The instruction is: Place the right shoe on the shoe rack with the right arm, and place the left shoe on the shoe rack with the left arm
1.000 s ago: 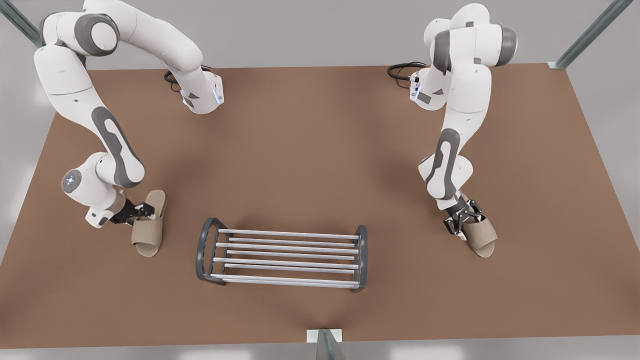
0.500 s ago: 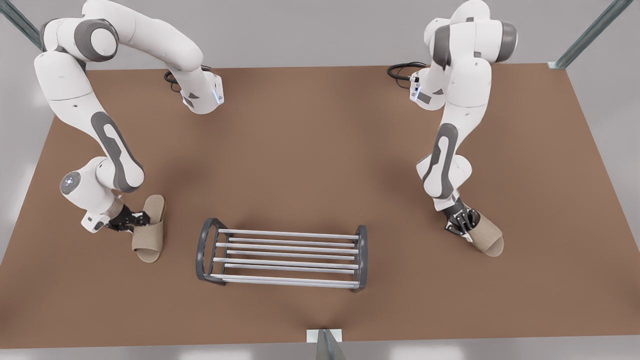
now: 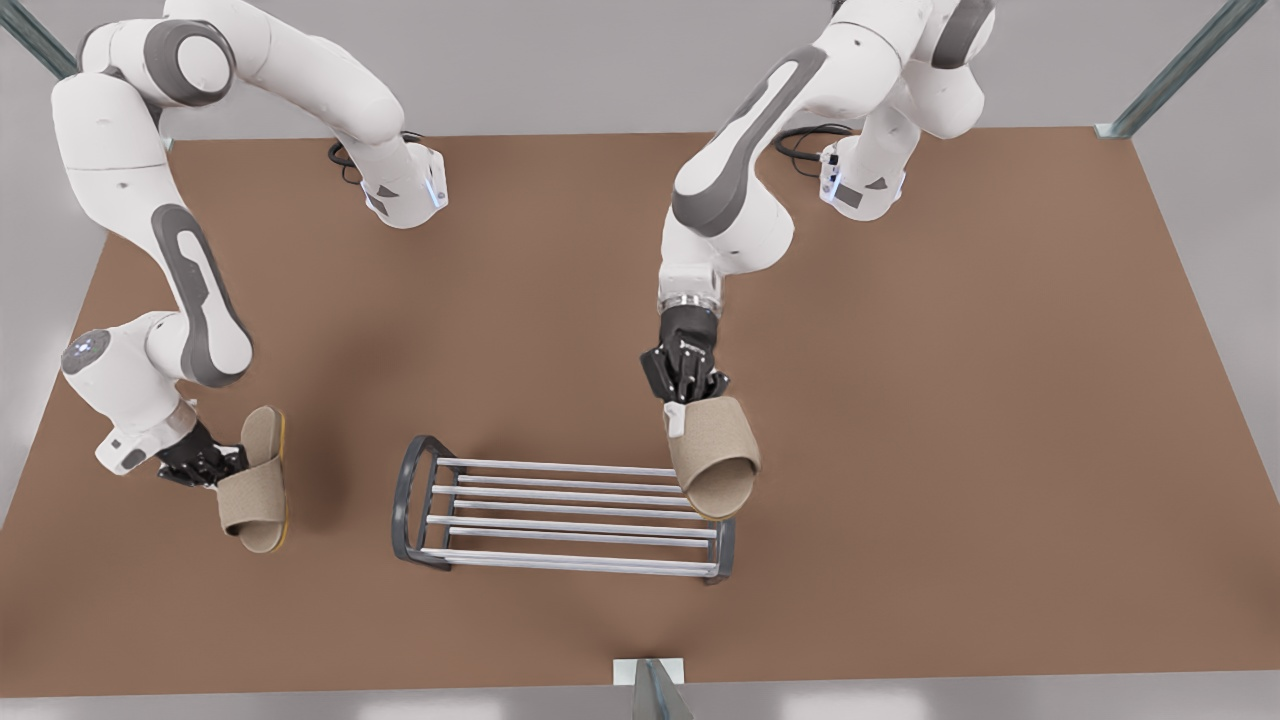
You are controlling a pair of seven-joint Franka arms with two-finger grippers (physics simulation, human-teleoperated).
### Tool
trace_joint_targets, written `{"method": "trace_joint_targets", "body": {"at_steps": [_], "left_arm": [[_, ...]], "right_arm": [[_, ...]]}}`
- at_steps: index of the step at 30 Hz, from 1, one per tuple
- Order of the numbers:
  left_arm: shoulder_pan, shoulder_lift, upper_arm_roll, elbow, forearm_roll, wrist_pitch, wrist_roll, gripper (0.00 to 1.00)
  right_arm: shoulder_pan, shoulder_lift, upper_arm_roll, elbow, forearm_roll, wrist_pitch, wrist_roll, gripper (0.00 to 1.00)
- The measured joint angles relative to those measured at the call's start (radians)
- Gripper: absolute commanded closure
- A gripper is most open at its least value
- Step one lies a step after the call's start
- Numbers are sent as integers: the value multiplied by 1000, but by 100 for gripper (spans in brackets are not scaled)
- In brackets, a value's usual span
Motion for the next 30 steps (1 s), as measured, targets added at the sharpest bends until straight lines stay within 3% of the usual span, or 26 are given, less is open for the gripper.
{"method": "trace_joint_targets", "body": {"at_steps": [2,5,7,11,13,17,24,25,26,30], "left_arm": [[0,77,-11,55,-37,10,0,79],[5,170,-14,94,-71,19,0,79],[7,208,-14,104,-82,23,0,79],[17,260,-14,109,-93,27,0,79],[19,284,-14,127,-95,28,0,79],[34,347,-14,214,-97,30,0,79],[46,398,-14,255,-94,34,0,79],[46,398,-14,254,-92,34,0,34],[45,398,-14,251,-85,34,0,0],[40,399,-15,233,-29,36,0,0]], "right_arm": [[-98,-88,143,24,6,-27,6,79],[-124,-203,275,97,10,-134,43,79],[-67,-229,317,155,8,-212,89,79],[172,-231,321,275,-72,-369,242,79],[355,-176,281,345,-166,-437,348,79],[779,-120,-21,439,-280,-545,580,79],[1067,-50,-273,519,-335,-629,980,79],[1089,-32,-296,540,-347,-635,1030,79],[1106,-10,-311,565,-362,-641,1078,79],[1152,83,-346,676,-431,-657,1242,79]]}}
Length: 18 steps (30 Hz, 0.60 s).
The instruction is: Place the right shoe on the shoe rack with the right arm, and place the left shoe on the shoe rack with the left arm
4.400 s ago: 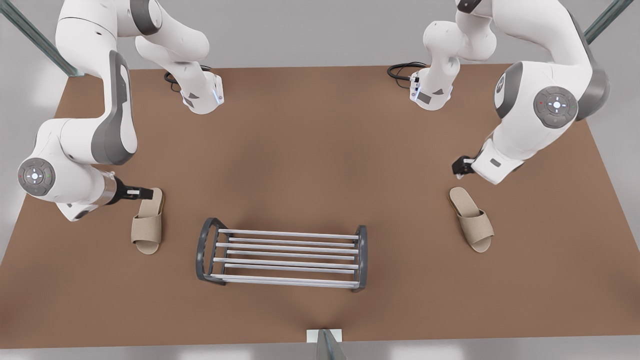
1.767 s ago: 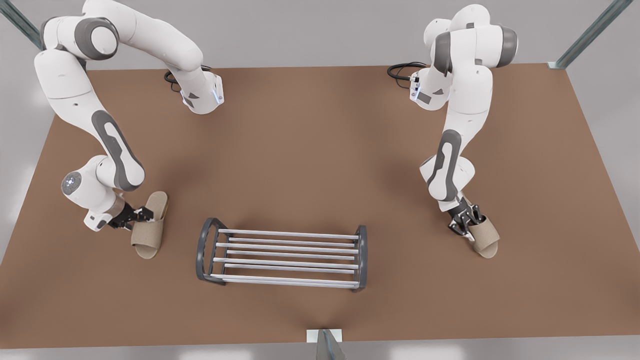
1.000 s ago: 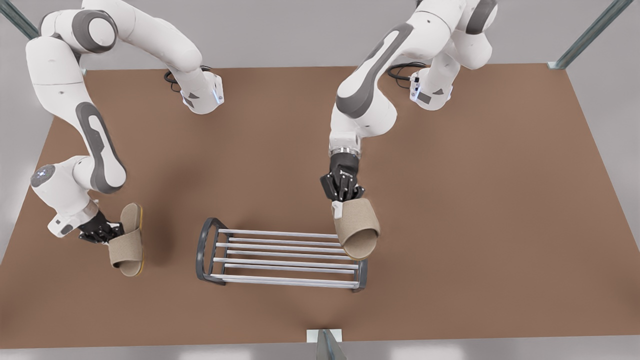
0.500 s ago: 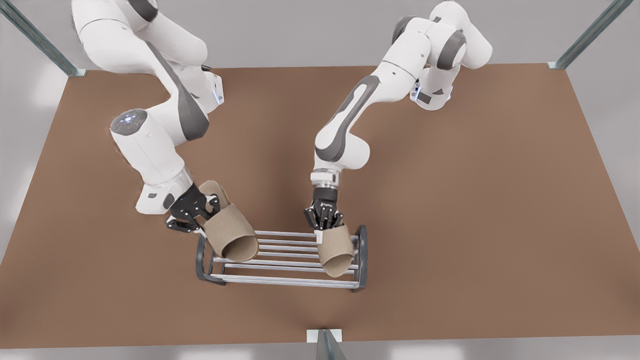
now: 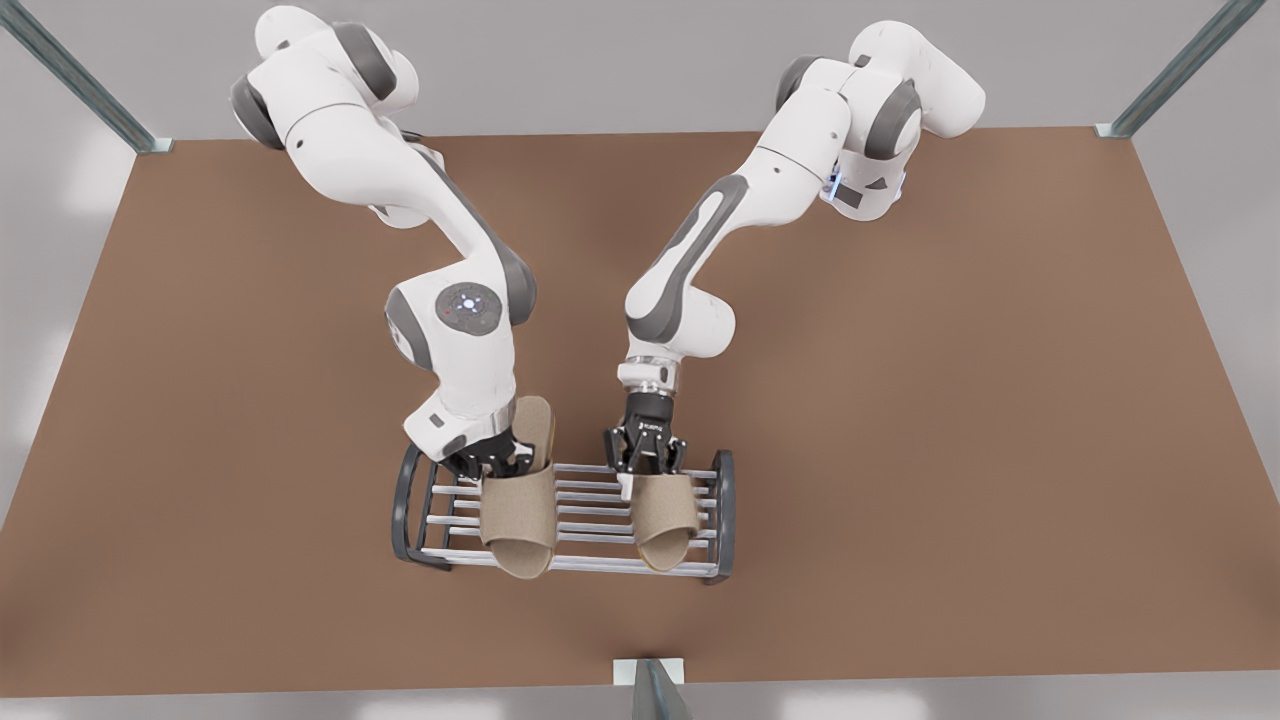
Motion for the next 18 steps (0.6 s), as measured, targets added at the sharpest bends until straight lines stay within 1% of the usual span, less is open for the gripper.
{"method": "trace_joint_targets", "body": {"at_steps": [2,6,9,15,18], "left_arm": [[-4,7,0,-2,1,-3,0,0],[-13,16,1,-3,-25,-20,0,0],[-20,16,1,-2,-42,-31,0,0],[-30,9,1,-3,-68,-54,0,0],[-41,-35,4,-47,-75,-59,0,0]], "right_arm": [[7,33,-1,34,-35,-6,69,79],[15,45,-3,38,-76,-12,186,79],[12,46,-3,8,-115,-9,259,79],[20,43,-2,-109,-211,12,381,79],[23,43,-2,-121,-243,18,430,79]]}}
